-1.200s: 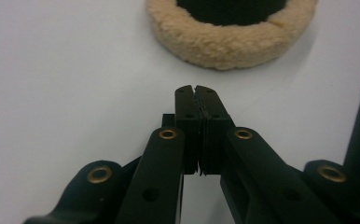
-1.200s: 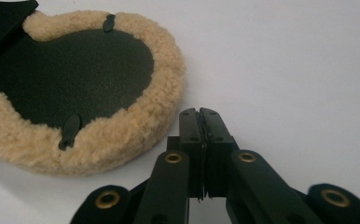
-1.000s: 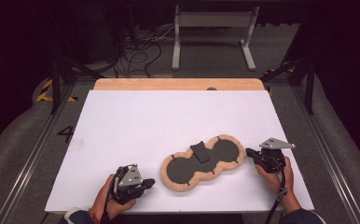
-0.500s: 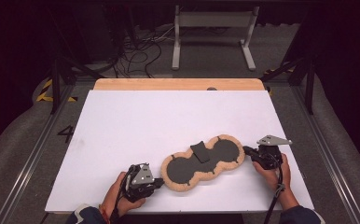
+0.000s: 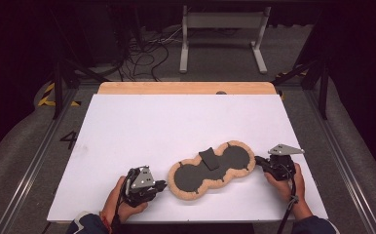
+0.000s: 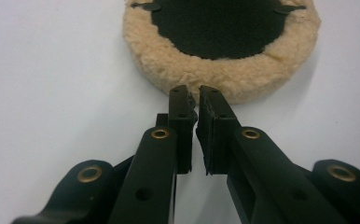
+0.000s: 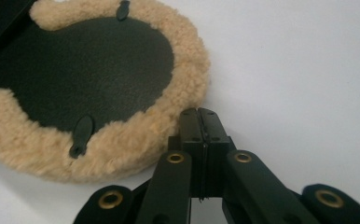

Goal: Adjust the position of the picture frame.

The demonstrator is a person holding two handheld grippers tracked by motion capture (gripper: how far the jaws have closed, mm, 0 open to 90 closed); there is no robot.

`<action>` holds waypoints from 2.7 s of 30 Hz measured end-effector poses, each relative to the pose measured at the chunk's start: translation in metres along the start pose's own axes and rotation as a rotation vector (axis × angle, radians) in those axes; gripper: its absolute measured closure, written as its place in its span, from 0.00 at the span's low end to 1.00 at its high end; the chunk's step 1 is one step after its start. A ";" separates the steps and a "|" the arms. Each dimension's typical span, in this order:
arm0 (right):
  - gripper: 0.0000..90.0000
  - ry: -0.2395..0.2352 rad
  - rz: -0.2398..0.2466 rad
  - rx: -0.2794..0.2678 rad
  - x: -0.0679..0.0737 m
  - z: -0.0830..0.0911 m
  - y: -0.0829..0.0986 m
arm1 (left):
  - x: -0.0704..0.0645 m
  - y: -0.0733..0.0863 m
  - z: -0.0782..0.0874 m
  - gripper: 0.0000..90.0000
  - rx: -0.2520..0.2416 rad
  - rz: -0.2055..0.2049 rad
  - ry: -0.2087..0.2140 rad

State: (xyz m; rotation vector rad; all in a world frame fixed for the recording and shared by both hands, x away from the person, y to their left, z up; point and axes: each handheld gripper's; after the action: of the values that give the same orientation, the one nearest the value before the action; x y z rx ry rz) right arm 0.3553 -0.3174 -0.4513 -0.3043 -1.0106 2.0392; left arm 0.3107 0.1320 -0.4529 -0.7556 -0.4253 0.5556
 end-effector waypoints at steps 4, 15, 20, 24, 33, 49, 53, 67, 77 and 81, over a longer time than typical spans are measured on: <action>1.00 -0.009 0.012 -0.001 0.003 0.004 0.003 | 0.004 0.000 0.002 0.92 -0.012 0.012 -0.008; 1.00 -0.001 0.013 0.006 0.004 0.004 0.003 | 0.002 -0.007 0.005 0.92 -0.047 -0.001 -0.014; 1.00 -0.017 0.010 0.009 0.009 0.008 0.008 | 0.017 -0.007 0.007 0.93 -0.059 0.036 -0.039; 1.00 -0.020 0.010 0.009 0.012 0.008 0.009 | 0.022 -0.011 0.004 0.94 -0.066 0.038 -0.049; 1.00 -0.031 0.011 0.002 0.012 0.008 0.010 | -0.002 -0.015 0.007 0.94 -0.081 -0.011 0.035; 1.00 -0.066 0.006 -0.001 0.015 0.008 0.011 | 0.020 -0.011 0.000 0.95 -0.067 0.028 -0.007; 1.00 -0.049 0.014 0.004 0.019 0.007 0.009 | 0.022 -0.011 -0.001 0.95 -0.064 0.015 -0.015; 1.00 -0.031 0.041 -0.013 0.030 0.009 0.008 | 0.046 -0.021 -0.022 0.92 -0.061 0.074 -0.058; 1.00 -0.068 0.067 0.031 0.043 0.011 0.011 | 0.040 -0.028 -0.021 0.91 -0.083 0.035 -0.036; 1.00 -0.066 0.075 0.034 0.047 0.010 0.011 | 0.036 -0.031 -0.019 0.94 -0.094 0.020 -0.044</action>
State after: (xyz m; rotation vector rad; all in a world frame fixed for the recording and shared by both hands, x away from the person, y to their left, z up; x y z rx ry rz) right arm 0.3141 -0.2911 -0.4468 -0.2620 -1.0176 2.1438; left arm 0.3590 0.1258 -0.4367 -0.8397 -0.4878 0.5746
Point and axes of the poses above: each handheld gripper's, and its own axes: z roughly backward along the jaws, y roughly out of its underside, x roughly to its left, and after that the axes turned 13 degrees about -y, right-handed
